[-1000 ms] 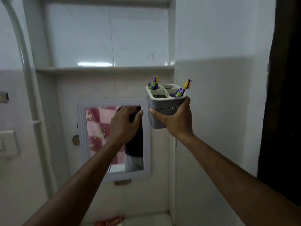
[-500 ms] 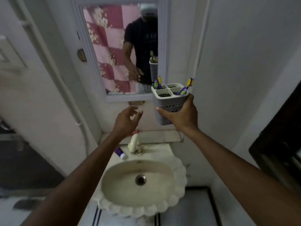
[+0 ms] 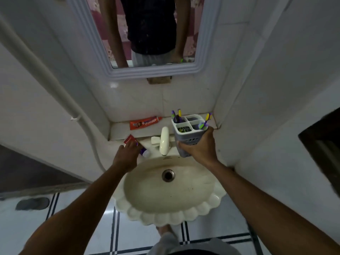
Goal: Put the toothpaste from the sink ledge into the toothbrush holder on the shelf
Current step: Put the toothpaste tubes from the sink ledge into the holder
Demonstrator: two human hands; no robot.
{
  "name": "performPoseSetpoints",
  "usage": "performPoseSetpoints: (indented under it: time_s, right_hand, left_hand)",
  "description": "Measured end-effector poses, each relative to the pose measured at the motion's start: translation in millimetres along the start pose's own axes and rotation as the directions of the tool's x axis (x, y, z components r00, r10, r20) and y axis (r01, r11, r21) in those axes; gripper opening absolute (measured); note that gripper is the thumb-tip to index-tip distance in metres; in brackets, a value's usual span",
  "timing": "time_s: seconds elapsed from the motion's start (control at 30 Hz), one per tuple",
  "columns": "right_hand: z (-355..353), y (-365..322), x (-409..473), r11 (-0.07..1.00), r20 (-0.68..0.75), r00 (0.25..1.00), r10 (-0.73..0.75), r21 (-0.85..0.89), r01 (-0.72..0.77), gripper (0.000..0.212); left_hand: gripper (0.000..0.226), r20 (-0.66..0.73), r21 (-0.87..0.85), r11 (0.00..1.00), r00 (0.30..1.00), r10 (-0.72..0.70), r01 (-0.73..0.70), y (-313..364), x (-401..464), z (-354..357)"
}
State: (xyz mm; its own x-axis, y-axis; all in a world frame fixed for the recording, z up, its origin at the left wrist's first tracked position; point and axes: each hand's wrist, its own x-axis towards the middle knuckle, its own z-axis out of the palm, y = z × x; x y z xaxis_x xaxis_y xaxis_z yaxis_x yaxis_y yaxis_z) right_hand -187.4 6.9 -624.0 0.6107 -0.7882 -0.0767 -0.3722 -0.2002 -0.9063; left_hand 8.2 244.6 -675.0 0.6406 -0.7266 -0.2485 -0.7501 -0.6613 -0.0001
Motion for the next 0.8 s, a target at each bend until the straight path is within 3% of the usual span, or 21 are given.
performPoseSetpoints:
  time_s: [0.17, 0.3, 0.43, 0.5, 0.53, 0.57, 0.63, 0.7, 0.8]
  right_hand:
    - [21, 27, 8, 0.997, -0.032, 0.996, 0.078, 0.02, -0.078, 0.117]
    - [27, 38, 17, 0.994, -0.056, 0.992, 0.111, 0.004, -0.111, 0.116]
    - [31, 53, 23, 0.997, -0.062, 0.995, 0.081, -0.006, -0.082, 0.119]
    - [33, 63, 20, 0.998, -0.059, 0.996, 0.064, -0.01, -0.065, 0.123]
    - [34, 68, 18, 0.998, -0.051, 0.997, 0.058, -0.017, -0.059, 0.124]
    - [35, 73, 16, 0.998, -0.04, 0.998, 0.054, -0.031, -0.055, 0.123]
    - [34, 81, 11, 0.998, -0.022, 0.999, 0.045, -0.047, -0.046, 0.124]
    - [29, 77, 5, 0.998, -0.002, 0.998, 0.062, -0.027, -0.062, 0.134]
    - [20, 74, 2, 0.995, 0.041, 0.995, 0.086, 0.036, -0.088, 0.134]
  left_hand:
    - [0.07, 0.0, 0.309, 0.943, 0.992, 0.129, -0.123, -15, 26, 5]
    - [0.066, -0.023, 0.375, 0.911, 0.981, 0.194, -0.171, -20, 41, 12]
    - [0.055, -0.109, 0.247, 0.962, 0.983, 0.148, -0.118, -29, 38, 29]
    - [0.044, -0.161, -0.107, 0.994, 0.987, -0.027, 0.01, -29, 31, 30]
    - [0.04, -0.157, -0.346, 0.936, 0.979, -0.132, 0.071, -25, 26, 23]
    - [0.039, -0.118, -0.566, 0.816, 0.968, -0.221, 0.118, -19, 21, 10]
    - [0.045, -0.016, -0.843, 0.513, 0.946, -0.323, 0.161, 0, 11, -25]
    - [0.052, 0.065, -0.943, 0.291, 0.946, -0.317, 0.162, 17, 7, -64]
    - [0.051, 0.063, -0.972, 0.205, 0.969, -0.238, 0.113, 43, 11, -112]
